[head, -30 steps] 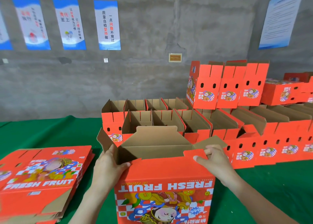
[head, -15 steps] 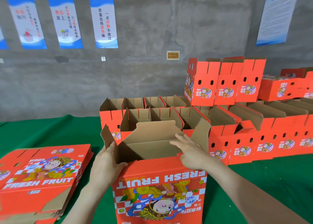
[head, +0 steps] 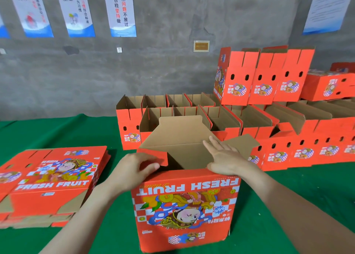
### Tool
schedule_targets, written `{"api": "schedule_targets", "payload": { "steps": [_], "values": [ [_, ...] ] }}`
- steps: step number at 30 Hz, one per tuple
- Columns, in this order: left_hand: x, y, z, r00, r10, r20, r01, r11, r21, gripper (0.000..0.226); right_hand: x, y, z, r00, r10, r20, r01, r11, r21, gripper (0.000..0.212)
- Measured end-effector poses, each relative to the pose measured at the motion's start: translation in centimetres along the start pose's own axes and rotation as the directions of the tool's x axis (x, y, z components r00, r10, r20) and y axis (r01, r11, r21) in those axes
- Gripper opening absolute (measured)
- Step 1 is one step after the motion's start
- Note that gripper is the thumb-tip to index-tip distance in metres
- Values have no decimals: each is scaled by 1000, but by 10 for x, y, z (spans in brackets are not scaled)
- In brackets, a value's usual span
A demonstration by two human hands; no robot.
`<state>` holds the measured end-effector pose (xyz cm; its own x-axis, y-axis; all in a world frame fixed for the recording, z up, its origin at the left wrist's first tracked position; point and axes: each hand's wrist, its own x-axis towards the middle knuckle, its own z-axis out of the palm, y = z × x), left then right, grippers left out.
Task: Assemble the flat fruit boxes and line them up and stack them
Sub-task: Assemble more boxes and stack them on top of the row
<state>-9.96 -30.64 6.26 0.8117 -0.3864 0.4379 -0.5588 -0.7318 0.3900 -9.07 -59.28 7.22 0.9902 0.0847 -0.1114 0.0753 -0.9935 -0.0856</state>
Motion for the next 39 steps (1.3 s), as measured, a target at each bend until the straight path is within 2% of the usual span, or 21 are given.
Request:
{"api": "schedule_targets", "payload": {
  "steps": [2,4,6,7,9,11,13,14,15,17,19,20,23,25,28,29,31,33,36,37,39],
  "values": [
    [10,0,-1,999,-32,-17,32,999,13,19,-1,0,0,1000,-2,0,2,1000,-6,83],
    [23,-2,4,993,-114,-29,116,987,114,23,-3,-1,1,1000,-1,-4,1,1000,-10,82],
    [33,-5,14,967,-250,39,228,928,295,53,-6,0,1,1000,6,-20,-7,1000,-29,80],
    [36,-7,17,951,-299,83,259,912,318,62,-9,1,2,999,19,-46,-20,999,-33,79],
    [40,-13,20,924,-339,176,311,935,170,71,-13,7,6,979,49,-197,-53,998,-14,79],
    [44,-21,18,917,-325,233,334,943,3,75,-18,15,10,877,80,-474,-59,996,60,85],
    [45,-24,16,918,-319,235,330,944,-7,76,-22,26,15,709,181,-682,-3,967,253,95],
    [46,-24,16,920,-314,235,322,947,1,76,-23,31,17,653,263,-710,51,920,388,100],
    [46,-24,16,922,-306,236,313,950,8,76,-23,36,18,640,342,-688,110,845,523,104],
    [46,-25,17,927,-293,233,298,954,11,75,-23,43,20,707,411,-576,210,656,725,101],
    [48,-26,17,929,-290,230,293,956,21,74,-26,42,20,798,341,-497,303,485,820,89],
    [48,-27,17,928,-296,228,295,955,38,75,-30,40,21,812,278,-513,340,489,803,84],
    [47,-31,16,924,-304,233,300,952,56,77,-39,32,23,768,100,-632,385,717,581,70],
    [46,-34,14,929,-279,242,284,959,11,79,-41,28,27,731,7,-683,368,838,402,49],
    [45,-35,14,942,-237,238,255,966,-49,79,-44,26,29,740,-61,-669,370,869,329,14],
    [45,-33,15,949,-219,227,242,967,-77,78,-44,27,29,740,-67,-669,372,870,324,8],
    [45,-29,16,968,-185,170,208,970,-126,77,-42,29,29,740,-56,-670,349,883,313,15],
    [44,-27,15,987,-147,73,157,973,-168,67,-40,29,27,746,-36,-665,333,885,325,22],
    [40,-25,13,992,-123,-7,120,973,-198,25,-37,30,28,738,4,-674,319,879,354,27],
    [39,-23,12,989,-145,-8,140,970,-199,20,-37,30,29,730,10,-683,316,881,351,27],
    [37,-21,11,984,-177,-23,169,965,-199,26,-36,30,30,720,11,-694,324,879,349,28]
  ]
}}
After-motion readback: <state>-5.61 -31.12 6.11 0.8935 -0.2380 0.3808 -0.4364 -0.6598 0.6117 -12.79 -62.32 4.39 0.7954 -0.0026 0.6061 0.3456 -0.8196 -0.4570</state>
